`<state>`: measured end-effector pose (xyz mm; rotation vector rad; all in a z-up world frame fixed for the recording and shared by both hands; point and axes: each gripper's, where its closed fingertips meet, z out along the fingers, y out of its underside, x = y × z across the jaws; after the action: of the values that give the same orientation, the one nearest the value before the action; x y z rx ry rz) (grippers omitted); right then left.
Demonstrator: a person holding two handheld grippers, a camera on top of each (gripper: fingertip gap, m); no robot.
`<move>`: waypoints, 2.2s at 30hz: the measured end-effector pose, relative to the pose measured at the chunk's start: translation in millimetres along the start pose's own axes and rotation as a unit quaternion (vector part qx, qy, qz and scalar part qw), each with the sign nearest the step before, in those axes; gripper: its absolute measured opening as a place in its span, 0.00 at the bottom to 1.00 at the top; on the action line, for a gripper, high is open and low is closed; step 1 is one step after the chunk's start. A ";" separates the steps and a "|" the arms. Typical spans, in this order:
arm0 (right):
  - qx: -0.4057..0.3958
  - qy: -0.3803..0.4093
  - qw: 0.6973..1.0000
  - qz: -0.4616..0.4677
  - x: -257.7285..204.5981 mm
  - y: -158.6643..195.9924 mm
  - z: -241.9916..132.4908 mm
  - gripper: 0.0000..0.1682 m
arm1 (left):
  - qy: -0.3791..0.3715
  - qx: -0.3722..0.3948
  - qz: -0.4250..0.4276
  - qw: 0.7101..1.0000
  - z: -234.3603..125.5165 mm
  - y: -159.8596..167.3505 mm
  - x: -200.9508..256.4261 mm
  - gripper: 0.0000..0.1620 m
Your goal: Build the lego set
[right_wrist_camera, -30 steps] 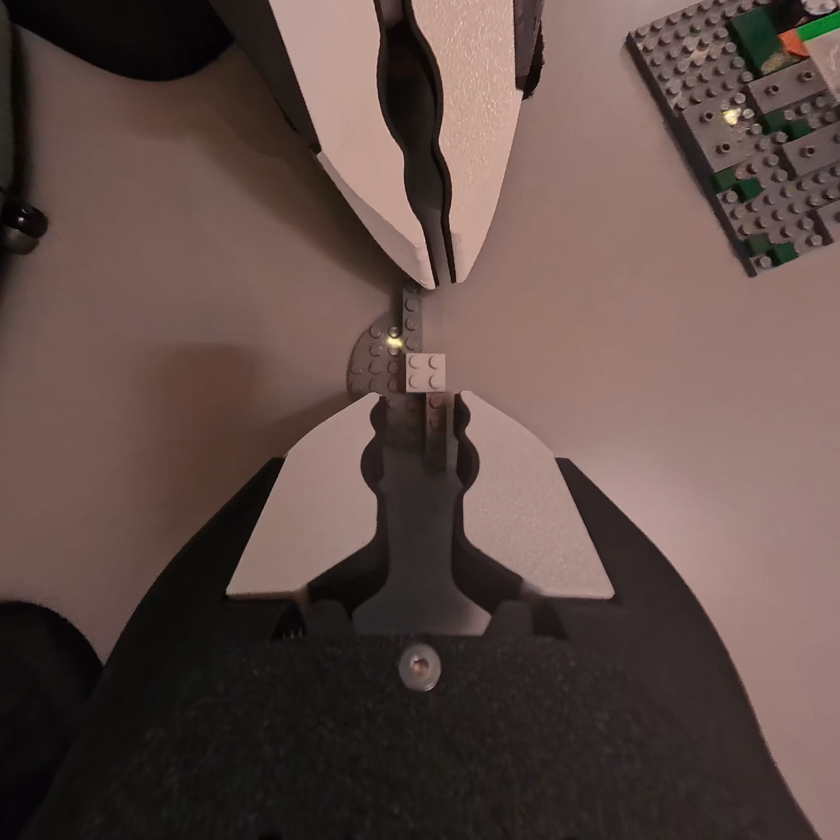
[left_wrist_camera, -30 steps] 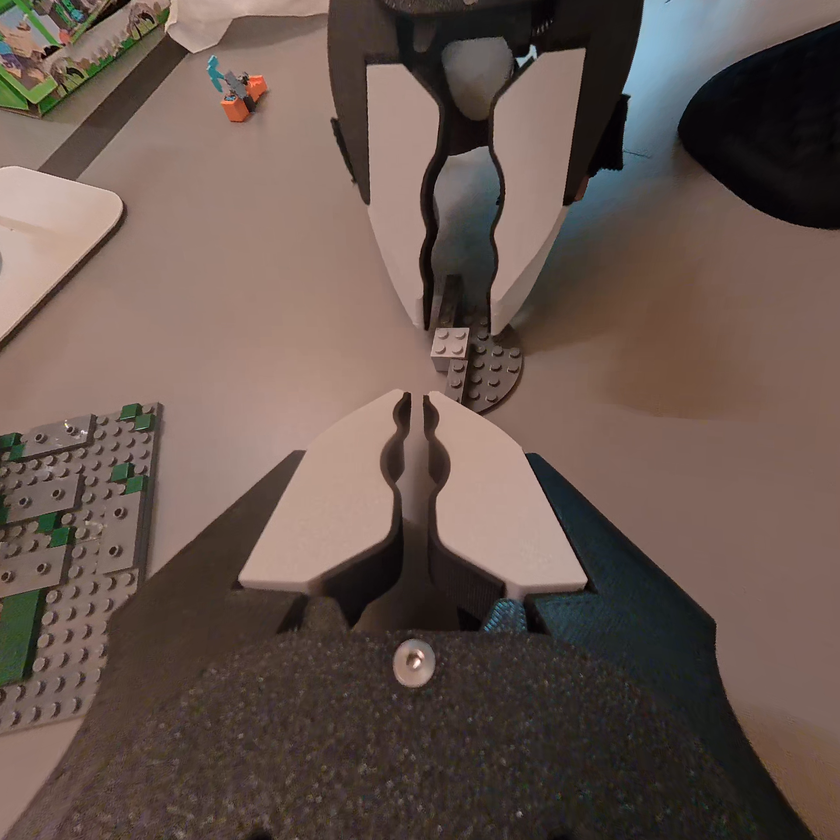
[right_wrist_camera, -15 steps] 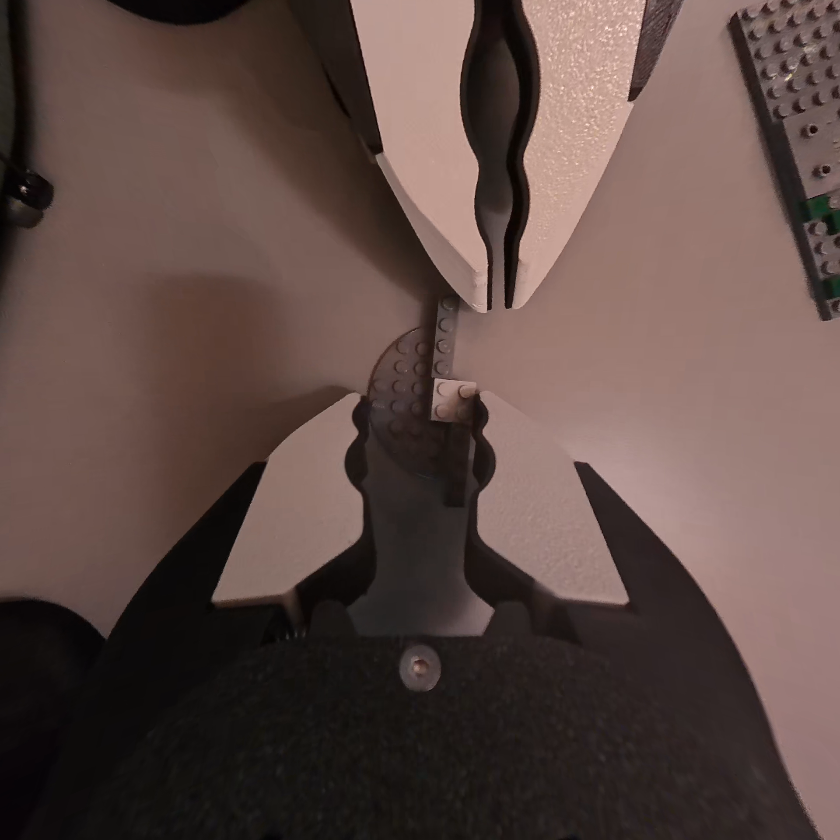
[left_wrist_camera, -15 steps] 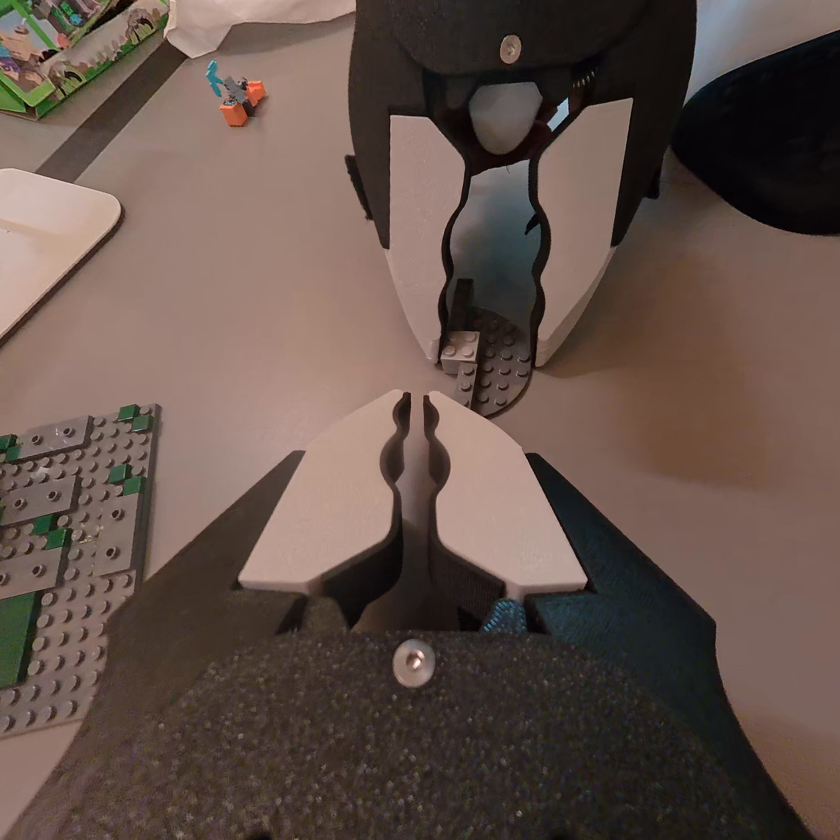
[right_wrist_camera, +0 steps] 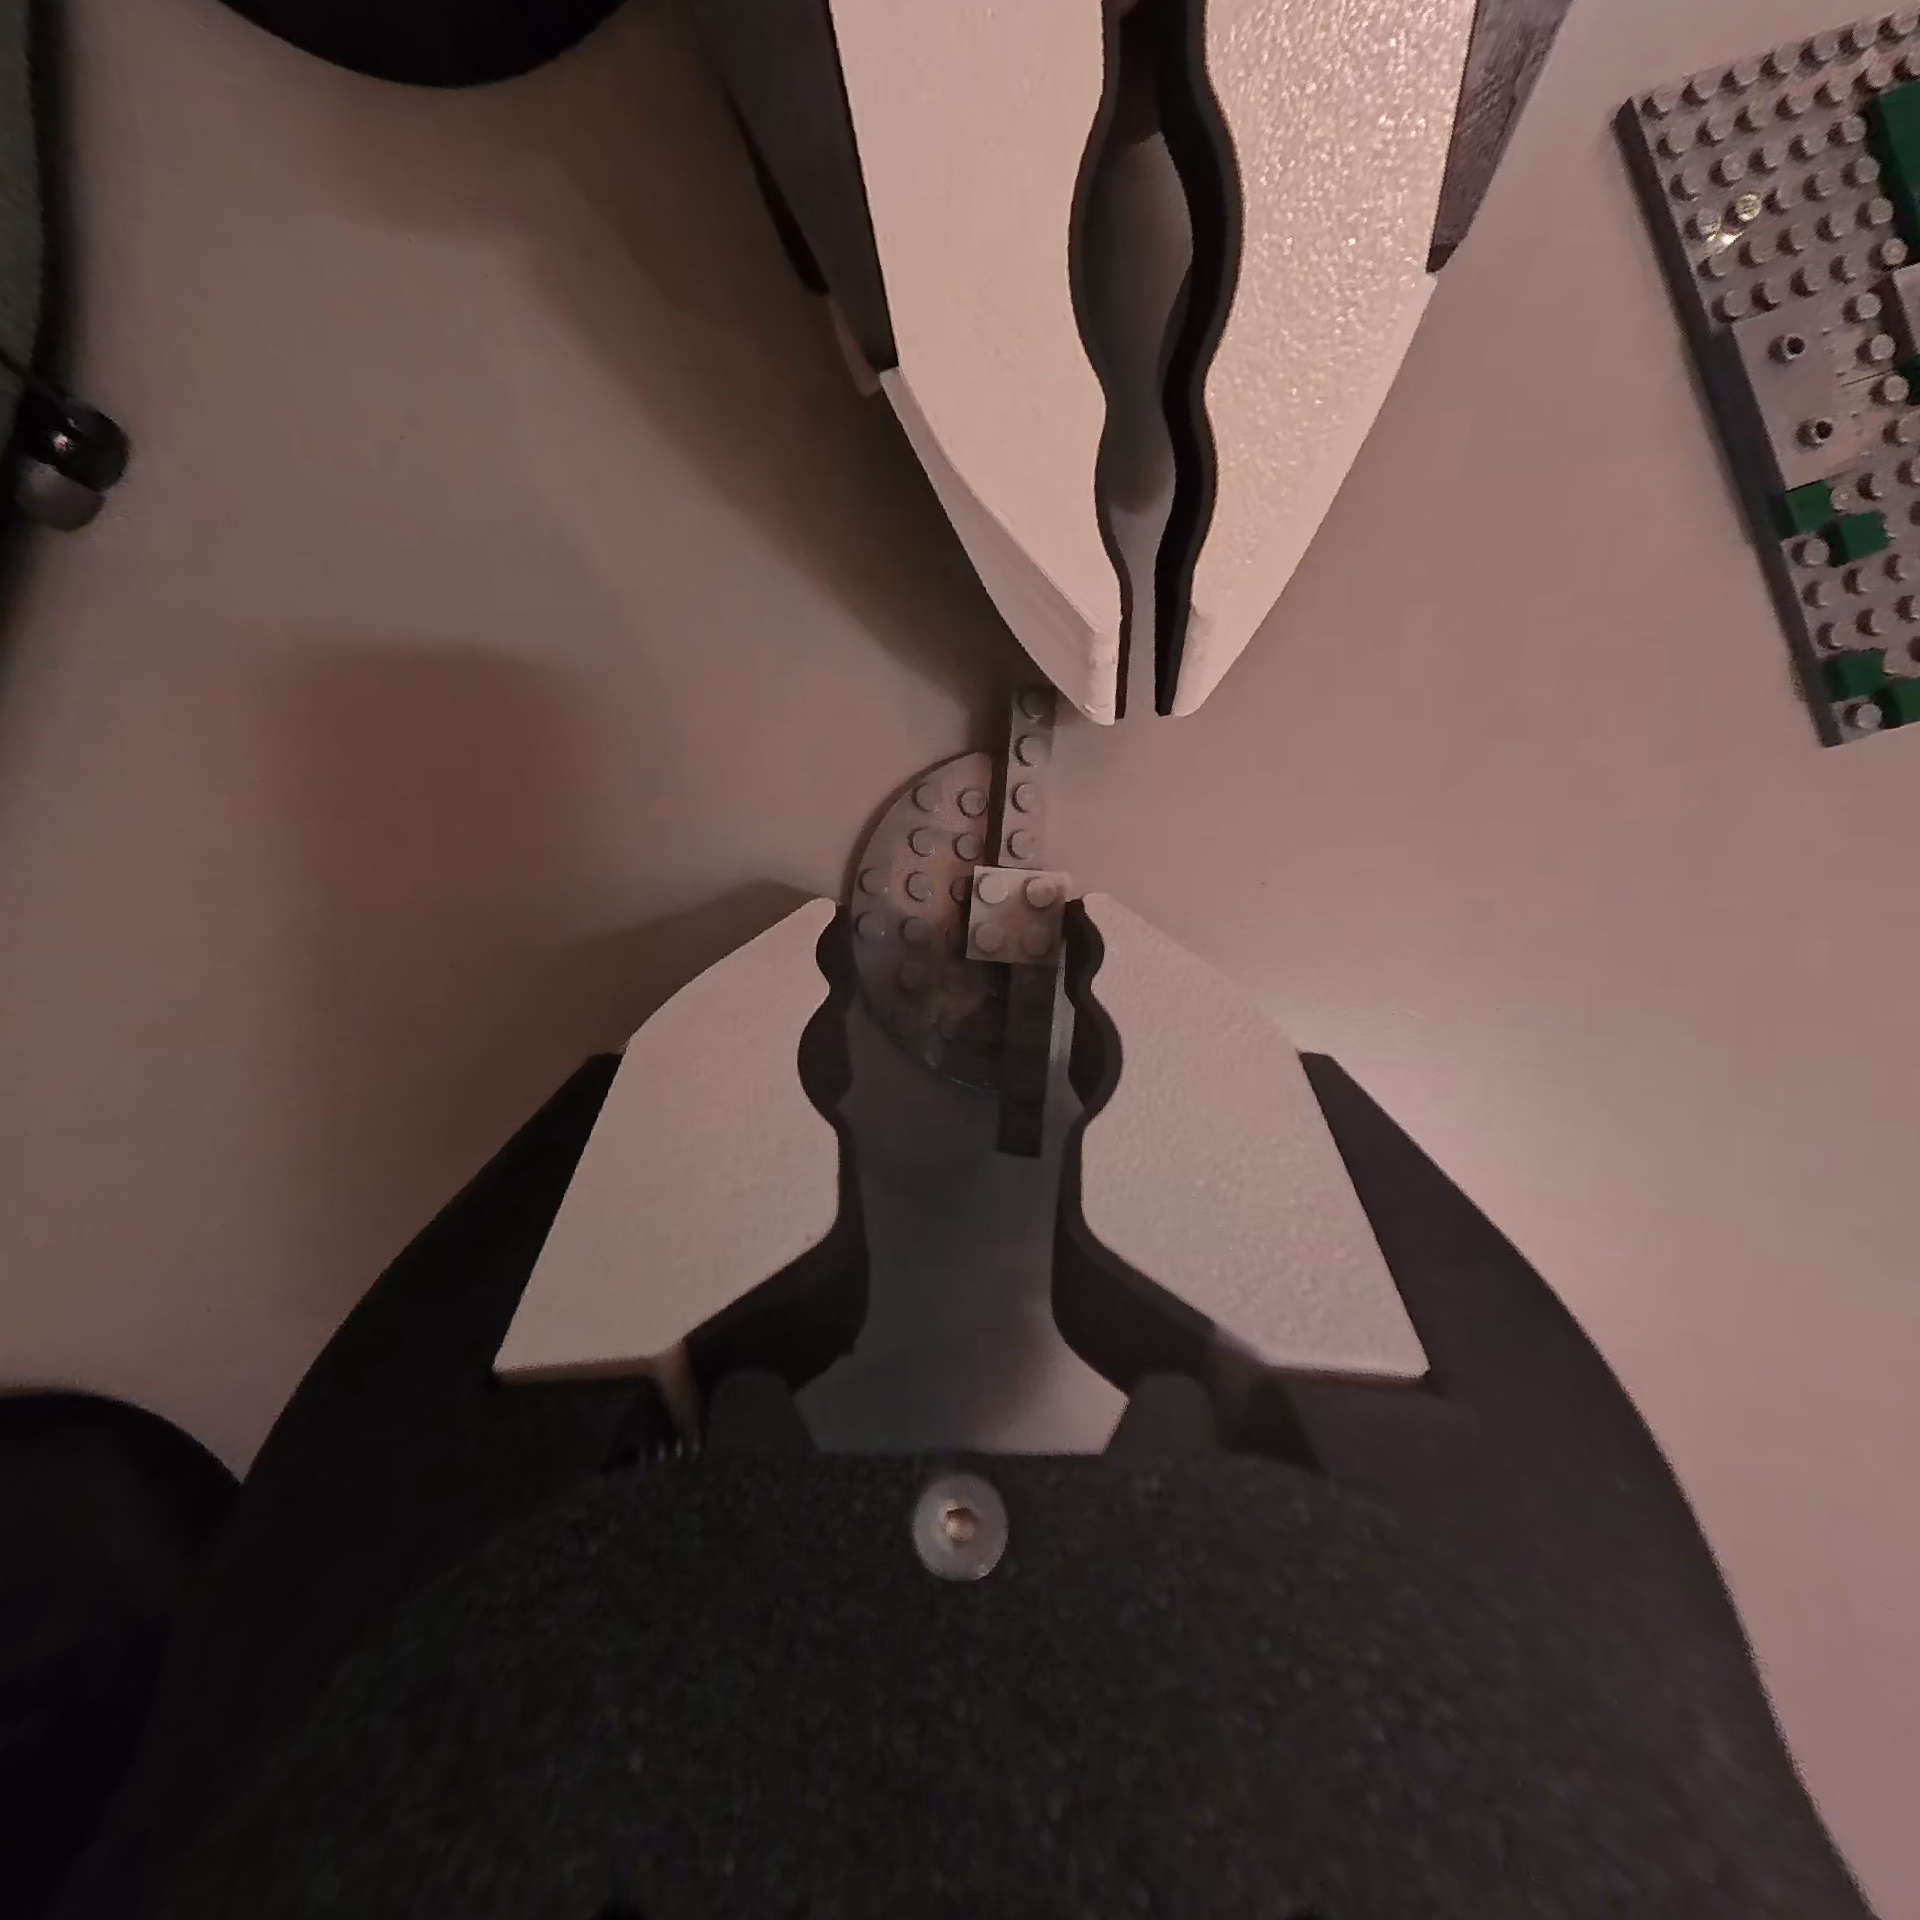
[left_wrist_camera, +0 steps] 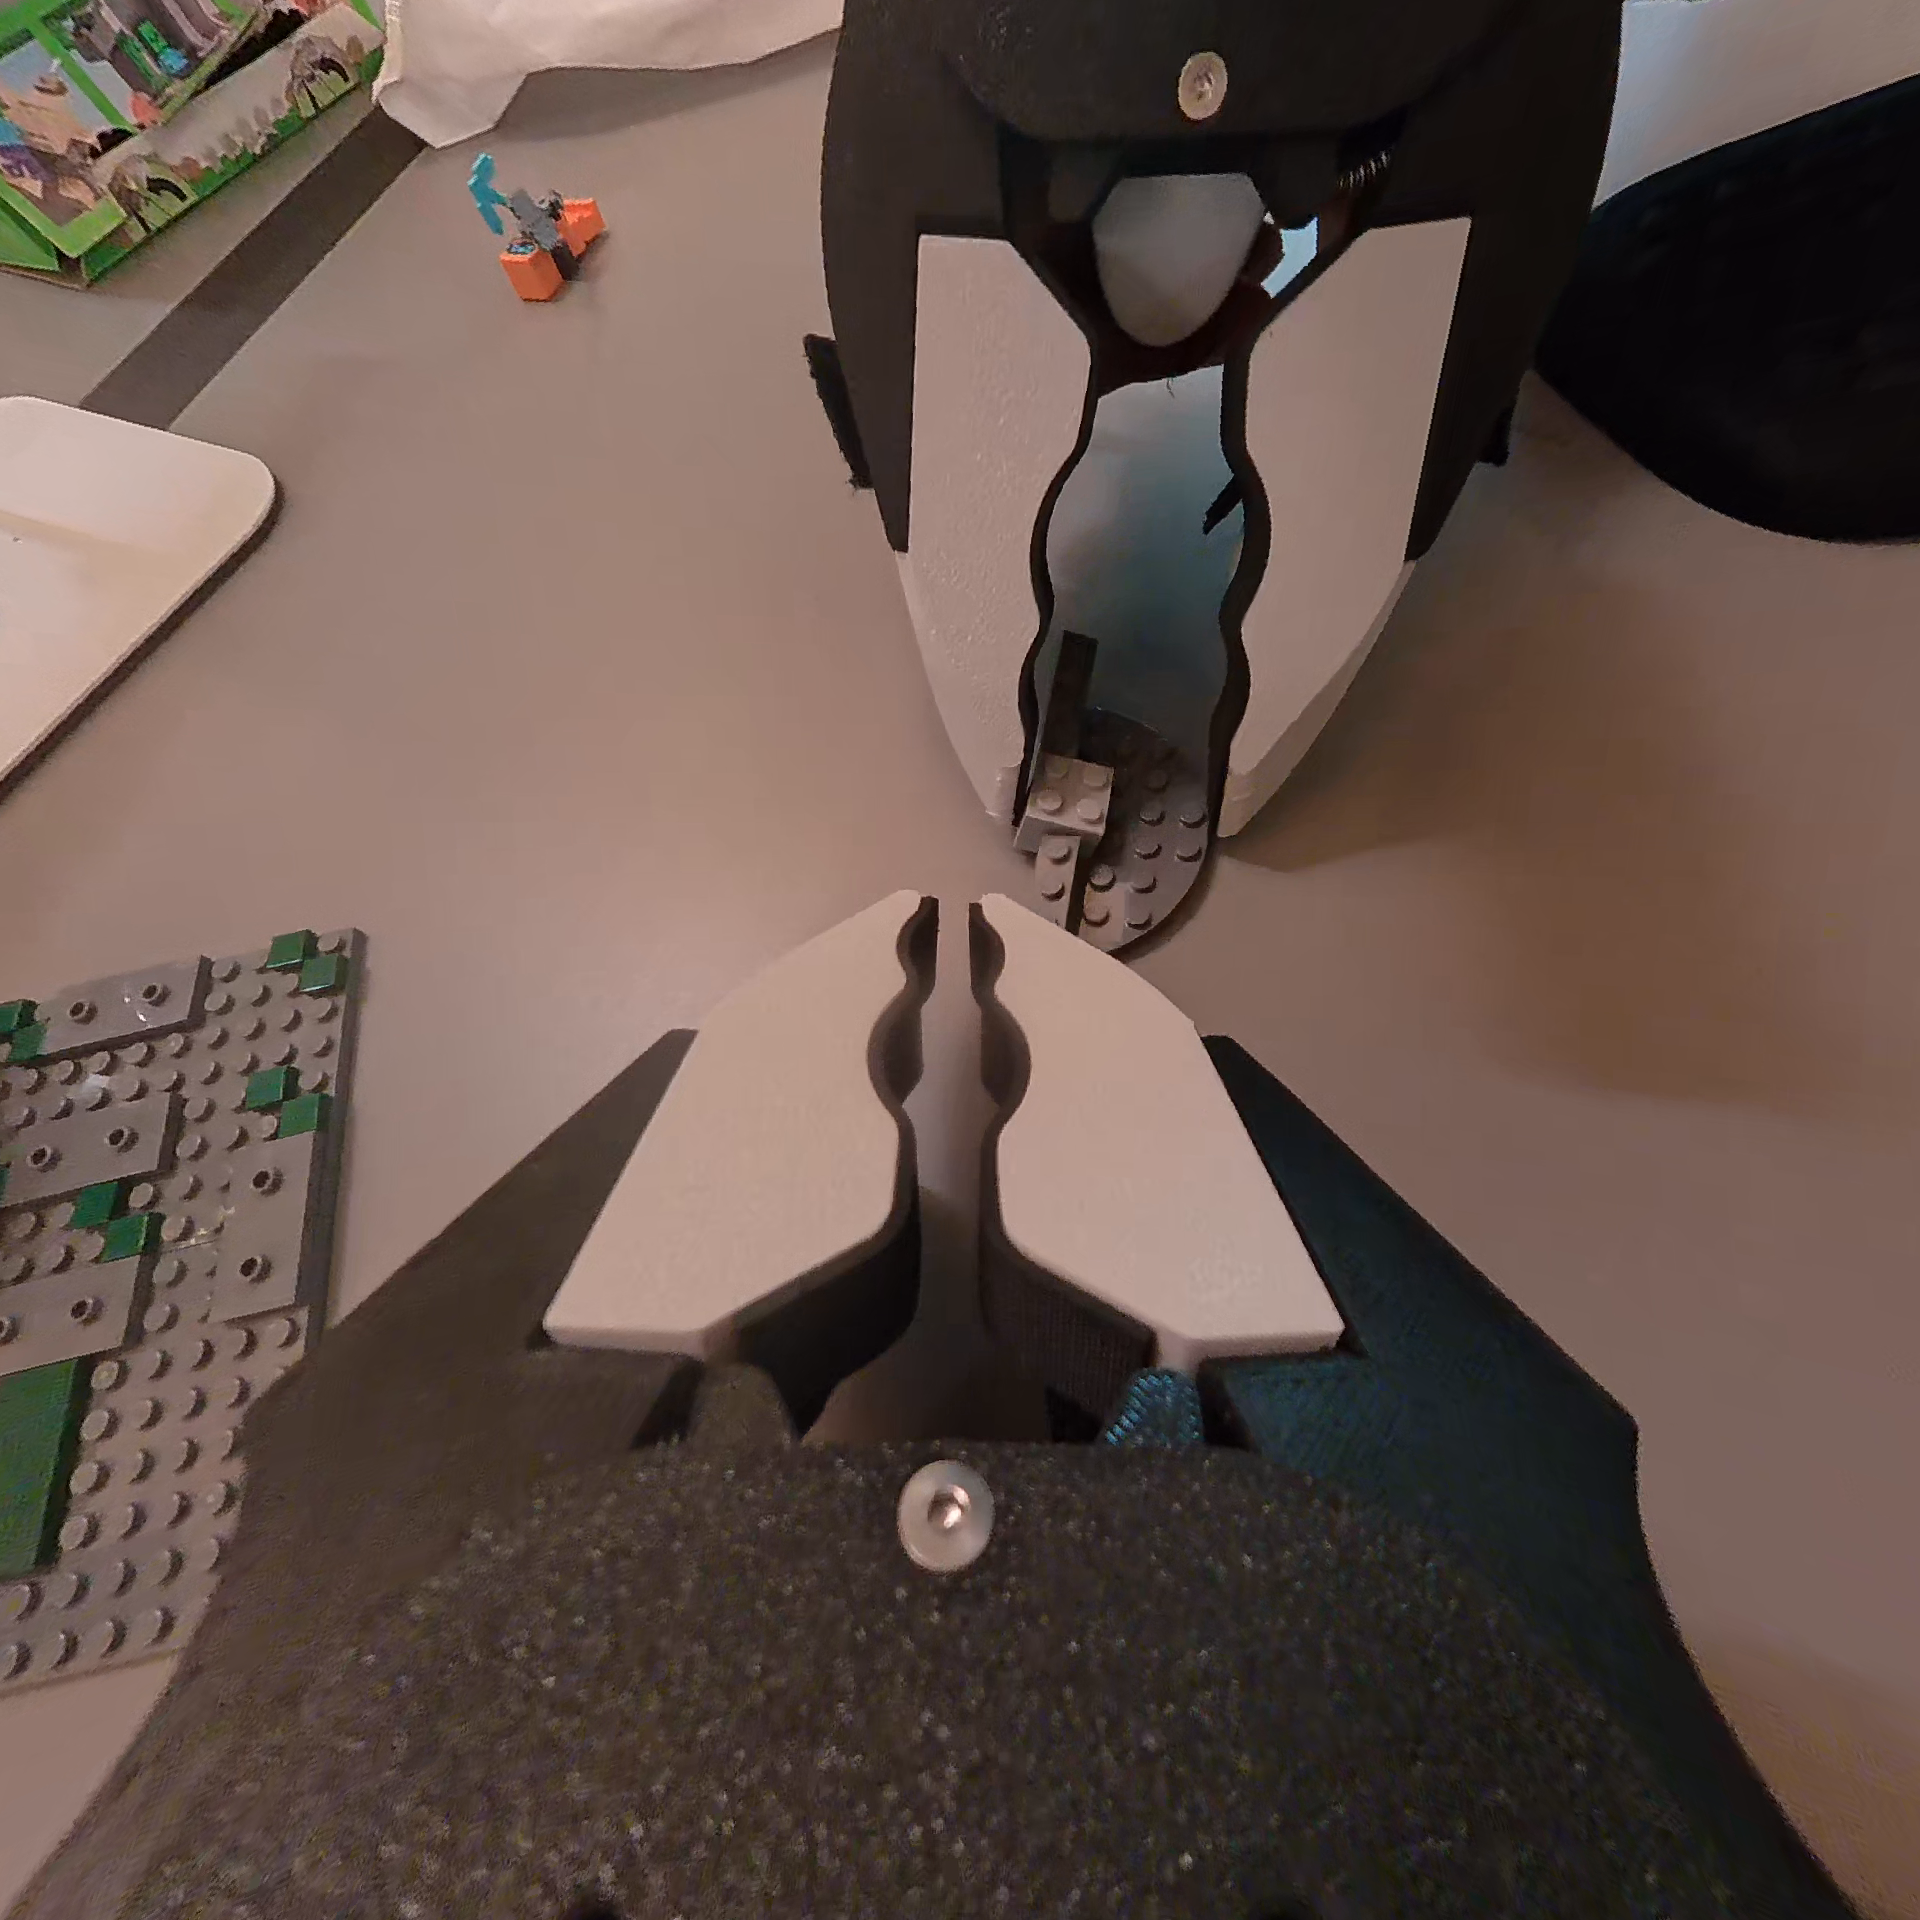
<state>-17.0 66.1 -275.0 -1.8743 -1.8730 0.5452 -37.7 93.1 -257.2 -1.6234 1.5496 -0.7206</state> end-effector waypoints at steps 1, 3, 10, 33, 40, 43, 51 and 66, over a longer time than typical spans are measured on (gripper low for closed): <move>0.002 0.000 1.000 0.001 -0.2 -0.3 -0.5 0.23 | 0.003 0.001 -0.002 1.000 0.0 -0.5 0.7 0.04; 0.003 -0.001 1.000 0.001 -0.7 0.1 -1.3 0.22 | 0.026 0.000 -0.013 1.000 0.4 -1.4 6.5 0.06; 0.013 -0.004 1.000 0.007 -6.9 2.4 -2.4 0.23 | 0.094 -0.054 -0.022 0.994 6.5 10.9 26.5 0.15; 0.044 -0.013 0.999 0.026 -20.2 7.0 -6.7 0.25 | 0.030 -0.035 0.188 0.981 11.3 -1.2 35.2 0.05; 0.047 0.002 0.999 0.026 -19.7 6.4 -9.6 0.23 | 0.033 -0.035 0.180 0.982 12.1 -0.7 36.8 0.05; 0.046 0.005 0.999 0.023 -20.0 5.0 -7.6 0.23 | 0.038 -0.031 0.176 0.983 12.6 -1.3 38.8 0.05; 0.079 -0.025 0.995 0.055 -19.1 -4.5 -19.8 0.24 | 0.042 -0.024 0.179 0.983 12.8 -1.0 41.0 0.05; 0.068 -0.125 0.972 0.185 -20.5 2.5 -39.3 0.19 | 0.055 0.000 0.163 0.985 5.3 -8.7 43.2 0.05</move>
<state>6.9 44.6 -244.4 -2.1532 -1.5815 1.0474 -24.1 50.9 -257.4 -1.3021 1.8401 -0.6375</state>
